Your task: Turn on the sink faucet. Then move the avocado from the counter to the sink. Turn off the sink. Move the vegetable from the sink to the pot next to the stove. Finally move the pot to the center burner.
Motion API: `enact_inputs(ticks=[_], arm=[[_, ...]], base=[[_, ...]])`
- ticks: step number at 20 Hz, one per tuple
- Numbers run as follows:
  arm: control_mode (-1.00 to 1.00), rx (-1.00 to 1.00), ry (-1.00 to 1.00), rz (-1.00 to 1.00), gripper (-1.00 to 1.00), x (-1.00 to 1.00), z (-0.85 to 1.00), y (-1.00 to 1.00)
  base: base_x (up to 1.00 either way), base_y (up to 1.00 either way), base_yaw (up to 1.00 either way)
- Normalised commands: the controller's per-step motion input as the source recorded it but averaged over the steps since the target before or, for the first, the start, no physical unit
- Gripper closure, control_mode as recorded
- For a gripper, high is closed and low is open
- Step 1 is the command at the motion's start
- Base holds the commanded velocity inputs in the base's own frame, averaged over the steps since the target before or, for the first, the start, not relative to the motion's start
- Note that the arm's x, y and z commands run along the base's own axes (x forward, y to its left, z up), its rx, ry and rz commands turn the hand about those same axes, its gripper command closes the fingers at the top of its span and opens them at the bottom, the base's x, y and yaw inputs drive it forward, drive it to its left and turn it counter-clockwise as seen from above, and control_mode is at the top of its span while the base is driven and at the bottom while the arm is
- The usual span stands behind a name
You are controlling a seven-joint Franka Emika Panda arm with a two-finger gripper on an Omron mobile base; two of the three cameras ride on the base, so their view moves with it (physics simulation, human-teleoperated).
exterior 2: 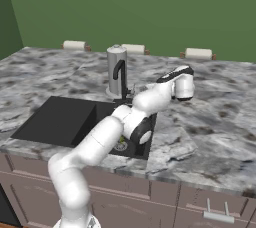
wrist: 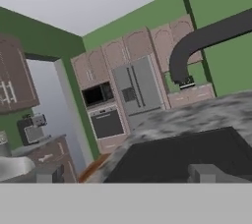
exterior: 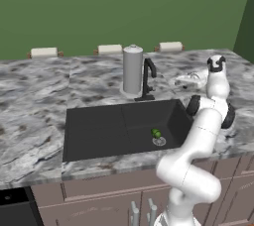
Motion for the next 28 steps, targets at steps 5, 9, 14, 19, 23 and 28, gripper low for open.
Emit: enact_inputs(ticks=[5,9,14,19,23,28], arm=[[-1.0,0.0,0.0,-0.16,-1.0,-0.61,0.0,0.38],[-1.0,0.0,0.0,-0.16,-1.0,-0.55,0.0,0.28],[-1.0,-0.05,0.0,-0.17,-1.0,-0.46,0.2,0.15],[-1.0,-0.19,0.0,-0.19,-1.0,-0.45,0.3,0.0],[-1.0,-0.22,0.07,-0.19,-1.0,-0.41,0.41,0.0],[-1.0,-0.19,0.19,-0.21,-1.0,-0.46,0.36,0.01]], base=[[0.0,0.0,0.0],[0.0,0.0,0.0],[0.0,0.0,0.0],[0.0,0.0,0.0],[0.0,0.0,0.0],[0.0,0.0,0.0]])
